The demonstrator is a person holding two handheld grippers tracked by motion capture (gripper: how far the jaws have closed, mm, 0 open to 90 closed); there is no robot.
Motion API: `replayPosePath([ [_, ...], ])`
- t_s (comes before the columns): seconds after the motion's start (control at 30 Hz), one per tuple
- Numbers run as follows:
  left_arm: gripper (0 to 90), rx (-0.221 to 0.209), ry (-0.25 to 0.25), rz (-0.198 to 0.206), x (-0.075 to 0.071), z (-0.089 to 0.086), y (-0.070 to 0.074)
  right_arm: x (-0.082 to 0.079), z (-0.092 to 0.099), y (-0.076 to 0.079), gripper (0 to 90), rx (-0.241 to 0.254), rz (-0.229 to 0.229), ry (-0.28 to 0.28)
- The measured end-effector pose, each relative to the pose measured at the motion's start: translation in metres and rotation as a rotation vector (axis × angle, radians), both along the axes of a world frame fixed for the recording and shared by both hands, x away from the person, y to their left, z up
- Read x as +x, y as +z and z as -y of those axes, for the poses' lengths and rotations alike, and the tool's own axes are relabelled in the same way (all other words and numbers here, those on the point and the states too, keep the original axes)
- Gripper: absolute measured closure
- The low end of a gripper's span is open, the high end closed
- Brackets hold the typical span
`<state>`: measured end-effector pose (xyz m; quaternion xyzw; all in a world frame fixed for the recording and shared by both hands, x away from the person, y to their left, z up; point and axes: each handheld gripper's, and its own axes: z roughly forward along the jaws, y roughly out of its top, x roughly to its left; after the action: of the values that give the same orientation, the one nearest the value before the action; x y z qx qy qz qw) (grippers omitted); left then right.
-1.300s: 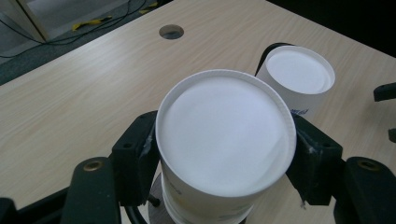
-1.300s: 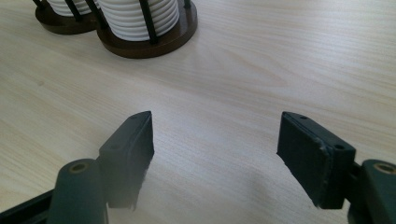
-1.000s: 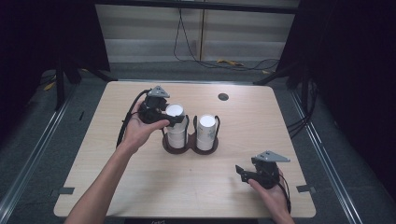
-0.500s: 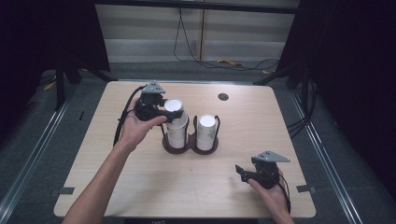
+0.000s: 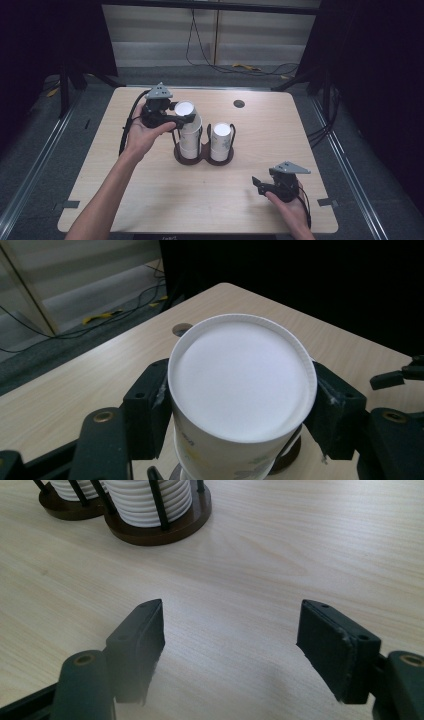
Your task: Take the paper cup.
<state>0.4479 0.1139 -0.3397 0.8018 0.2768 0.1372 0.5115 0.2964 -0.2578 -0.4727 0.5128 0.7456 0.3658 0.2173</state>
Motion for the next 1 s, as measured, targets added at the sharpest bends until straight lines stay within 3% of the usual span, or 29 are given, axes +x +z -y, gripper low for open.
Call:
replayPosePath([
  [0.33,34.7,-0.033,-0.006,0.025,-0.004,-0.005,0.004,0.0,0.0,0.0,26.9,0.001,0.004,0.005],
  [0.57,34.4,-0.051,-0.024,0.017,-0.011,-0.01,0.004,-0.001,-0.001,0.0,26.9,0.006,0.004,0.008],
  [1.0,34.2,-0.126,-0.066,-0.014,-0.029,-0.01,-0.004,0.0,-0.005,0.002,25.3,0.047,0.009,0.037],
])
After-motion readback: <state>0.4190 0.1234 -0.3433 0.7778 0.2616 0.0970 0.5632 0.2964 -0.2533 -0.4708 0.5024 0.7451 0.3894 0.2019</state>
